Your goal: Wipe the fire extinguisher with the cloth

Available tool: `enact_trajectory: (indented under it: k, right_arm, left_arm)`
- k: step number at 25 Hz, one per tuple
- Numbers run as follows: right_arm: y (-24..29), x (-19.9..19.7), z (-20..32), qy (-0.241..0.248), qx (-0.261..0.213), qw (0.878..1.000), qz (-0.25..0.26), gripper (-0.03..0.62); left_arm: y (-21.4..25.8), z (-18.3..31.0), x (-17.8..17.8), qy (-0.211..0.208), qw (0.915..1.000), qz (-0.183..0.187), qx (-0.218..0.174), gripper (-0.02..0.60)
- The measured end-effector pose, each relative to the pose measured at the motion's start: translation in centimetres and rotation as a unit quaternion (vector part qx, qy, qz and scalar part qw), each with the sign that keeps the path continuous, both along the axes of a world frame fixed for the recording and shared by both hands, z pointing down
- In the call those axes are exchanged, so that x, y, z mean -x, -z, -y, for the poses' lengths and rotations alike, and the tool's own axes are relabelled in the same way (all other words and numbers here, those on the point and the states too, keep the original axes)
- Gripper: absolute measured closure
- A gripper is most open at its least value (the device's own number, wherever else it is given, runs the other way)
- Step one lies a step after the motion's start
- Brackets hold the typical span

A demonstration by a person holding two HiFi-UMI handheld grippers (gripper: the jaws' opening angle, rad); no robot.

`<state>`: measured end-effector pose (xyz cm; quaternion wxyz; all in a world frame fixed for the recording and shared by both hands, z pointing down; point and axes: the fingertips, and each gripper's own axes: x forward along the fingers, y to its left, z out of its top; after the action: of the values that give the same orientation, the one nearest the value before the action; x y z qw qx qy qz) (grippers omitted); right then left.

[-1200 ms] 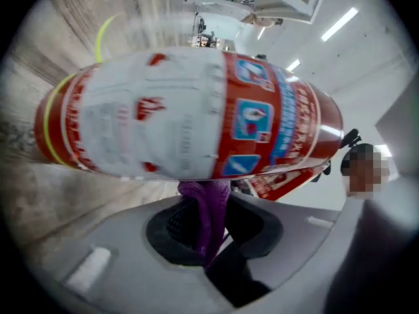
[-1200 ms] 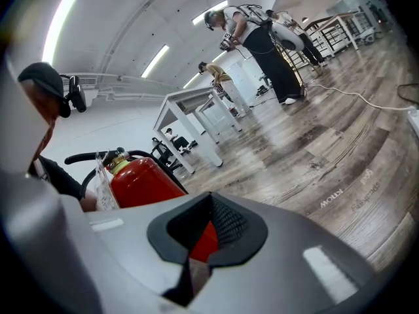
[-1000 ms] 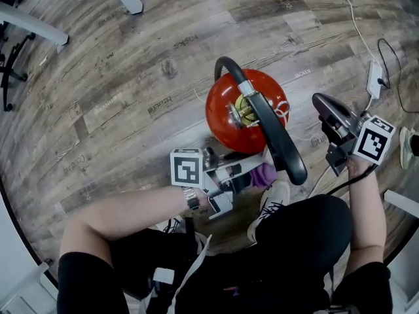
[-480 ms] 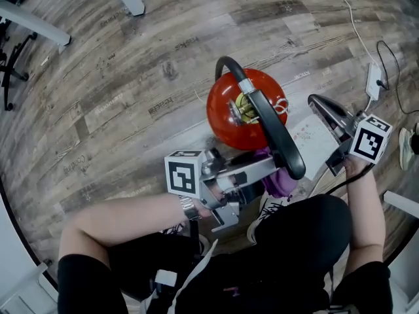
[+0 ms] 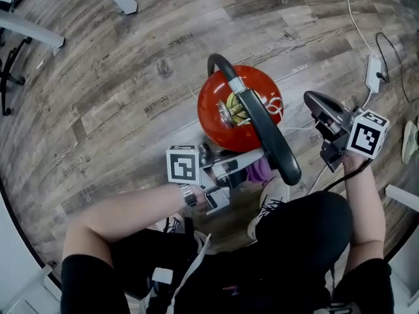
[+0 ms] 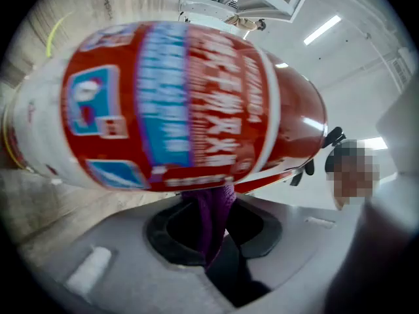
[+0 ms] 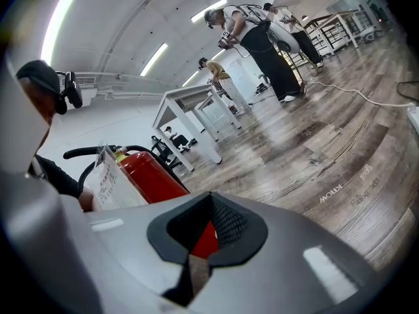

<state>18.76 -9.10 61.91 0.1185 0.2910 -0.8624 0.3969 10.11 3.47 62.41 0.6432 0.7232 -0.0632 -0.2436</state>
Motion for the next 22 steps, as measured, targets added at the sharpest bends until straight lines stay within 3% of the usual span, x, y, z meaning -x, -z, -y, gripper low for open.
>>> enact_trajectory:
  k: [3, 8, 14, 19, 22]
  right_arm:
    - [-0.5, -0.2, -0.1, 0.0, 0.006, 1.0, 0.001, 0.589]
    - [-1.9, -1.0, -0.2, -0.013, 0.022, 1.0, 0.0, 0.589]
    - [-3.9, -1.7, -0.9, -0.02, 0.044, 0.999, -0.005, 0.589]
    - [-4.9, -2.0, -0.9, -0.026, 0.057, 0.998, -0.009, 0.589]
    - [-5.1, -1.6, -0.8, -0.024, 0.059, 0.998, -0.009, 0.589]
  left_arm:
    - [-6.1, -0.5, 0.3, -0.019, 0.9965, 0.081, 0.011, 0.508]
    - [-15.1, -1.5, 1.9, -0.056, 0.9803, 0.189, 0.017, 0.506]
    - [-23.2, -3.3, 4.7, -0.105, 0.9439, 0.308, 0.055, 0.506]
    - [-26.2, -3.4, 6.0, -0.13, 0.9117, 0.384, 0.065, 0.508]
    - [-27.1, -3.4, 6.7, -0.135, 0.9061, 0.392, 0.083, 0.508]
